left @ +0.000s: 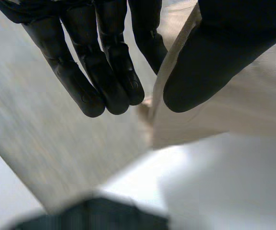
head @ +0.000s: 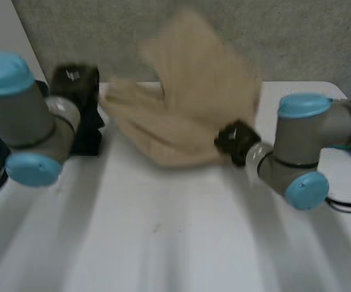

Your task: Fold the laundry.

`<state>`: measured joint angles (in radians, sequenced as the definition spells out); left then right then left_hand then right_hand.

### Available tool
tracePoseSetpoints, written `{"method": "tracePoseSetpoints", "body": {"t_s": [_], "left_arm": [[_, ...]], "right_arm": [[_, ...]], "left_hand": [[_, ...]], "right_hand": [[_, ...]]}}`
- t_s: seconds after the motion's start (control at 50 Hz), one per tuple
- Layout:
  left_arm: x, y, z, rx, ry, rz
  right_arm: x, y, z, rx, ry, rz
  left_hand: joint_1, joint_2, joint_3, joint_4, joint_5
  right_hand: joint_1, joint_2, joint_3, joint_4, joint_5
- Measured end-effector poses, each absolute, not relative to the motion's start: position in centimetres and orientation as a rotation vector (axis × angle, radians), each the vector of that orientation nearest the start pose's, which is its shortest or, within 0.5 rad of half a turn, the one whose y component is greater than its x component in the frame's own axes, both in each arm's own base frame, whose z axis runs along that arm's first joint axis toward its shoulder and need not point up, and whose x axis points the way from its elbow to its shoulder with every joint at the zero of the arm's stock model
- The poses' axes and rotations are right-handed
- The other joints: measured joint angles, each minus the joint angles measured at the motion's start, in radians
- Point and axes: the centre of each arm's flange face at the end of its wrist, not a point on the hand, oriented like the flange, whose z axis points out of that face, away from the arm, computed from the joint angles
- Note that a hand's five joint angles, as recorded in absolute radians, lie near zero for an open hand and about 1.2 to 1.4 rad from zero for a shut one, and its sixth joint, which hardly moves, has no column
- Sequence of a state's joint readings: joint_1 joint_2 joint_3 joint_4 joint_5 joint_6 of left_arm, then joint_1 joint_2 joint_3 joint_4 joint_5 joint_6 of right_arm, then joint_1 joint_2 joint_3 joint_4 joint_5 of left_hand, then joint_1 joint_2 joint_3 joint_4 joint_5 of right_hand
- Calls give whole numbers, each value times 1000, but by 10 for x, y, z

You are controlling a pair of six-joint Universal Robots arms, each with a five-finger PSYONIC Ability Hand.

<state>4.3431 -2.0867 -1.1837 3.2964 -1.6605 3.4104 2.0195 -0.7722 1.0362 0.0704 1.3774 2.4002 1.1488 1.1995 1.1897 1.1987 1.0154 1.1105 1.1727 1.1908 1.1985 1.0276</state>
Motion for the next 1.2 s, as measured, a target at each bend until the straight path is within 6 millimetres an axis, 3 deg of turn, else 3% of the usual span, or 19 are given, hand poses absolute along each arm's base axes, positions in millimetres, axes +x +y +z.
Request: {"method": "tracePoseSetpoints", "body": {"t_s": [0.02,0.06,0.12,0.18,0.2,0.42,0.48,0.54,0.56,0.58,0.6,0.64,0.74,0.82,0.9,0.98,1.1,1.14,1.2], "left_arm": [[-268,-351,237,617,2156,-2191],[-266,-346,220,639,2200,-2111],[-264,-340,213,648,2229,-2058],[-263,-335,214,648,2237,-2046],[-262,-330,219,646,2236,-2052],[-249,-305,256,631,2203,-2120],[-242,-295,280,611,2154,-2189],[-236,-278,323,578,2036,-2344],[-236,-278,323,578,2036,-2344],[-234,-271,342,561,1977,-2417],[-232,-260,370,533,1884,-2522],[-228,-246,404,489,1764,-2647],[-220,-218,463,389,1568,-2836],[-225,-223,462,393,1634,-2807],[-236,-249,425,455,1830,-2657],[-252,-289,359,546,2067,-2413],[-268,-328,290,656,2201,-2171],[-272,-338,286,672,2184,-2158],[-276,-347,311,650,2082,-2243]], "right_arm": [[322,-325,138,-1670,2066,-1733],[321,-324,126,-1718,2101,-1669],[319,-326,126,-1700,2123,-1672],[317,-329,135,-1647,2127,-1720],[313,-331,148,-1590,2121,-1781],[295,-319,194,-1473,2078,-1969],[288,-318,226,-1391,2025,-2134],[279,-317,277,-1248,1905,-2379],[279,-317,277,-1248,1905,-2379],[278,-316,286,-1222,1879,-2419],[274,-309,325,-1115,1759,-2570],[270,-300,357,-1032,1654,-2669],[265,-283,402,-927,1522,-2747],[266,-285,396,-957,1582,-2670],[271,-296,362,-1041,1729,-2522],[279,-310,306,-1161,1917,-2305],[291,-324,234,-1314,2089,-2053],[296,-330,224,-1350,2100,-2041],[302,-345,236,-1352,2061,-2142]], "left_hand": [[0,0,0,0,0],[0,0,0,0,0],[0,0,0,0,0],[0,0,0,0,0],[0,0,0,0,0],[0,0,0,0,0],[0,0,0,0,0],[0,0,0,0,0],[0,0,0,0,0],[0,0,0,0,0],[0,0,0,0,0],[0,0,0,0,0],[0,0,0,0,0],[0,0,0,0,0],[0,0,0,0,0],[0,0,0,0,0],[0,0,0,0,0],[0,0,0,0,0],[0,0,0,0,0]], "right_hand": [[0,0,0,0,0],[-1,0,0,0,0],[-1,0,0,0,0],[-1,0,0,0,0],[-1,0,0,0,0],[-1,0,0,0,0],[-1,0,0,0,0],[-1,0,0,0,0],[-1,0,0,0,0],[-1,0,0,0,0],[-1,0,0,0,0],[-1,0,0,0,0],[-1,0,0,0,0],[-1,0,0,0,0],[-1,0,0,0,0],[-1,0,0,0,0],[-1,0,0,0,0],[-1,0,0,0,0],[-1,0,0,0,0]]}}
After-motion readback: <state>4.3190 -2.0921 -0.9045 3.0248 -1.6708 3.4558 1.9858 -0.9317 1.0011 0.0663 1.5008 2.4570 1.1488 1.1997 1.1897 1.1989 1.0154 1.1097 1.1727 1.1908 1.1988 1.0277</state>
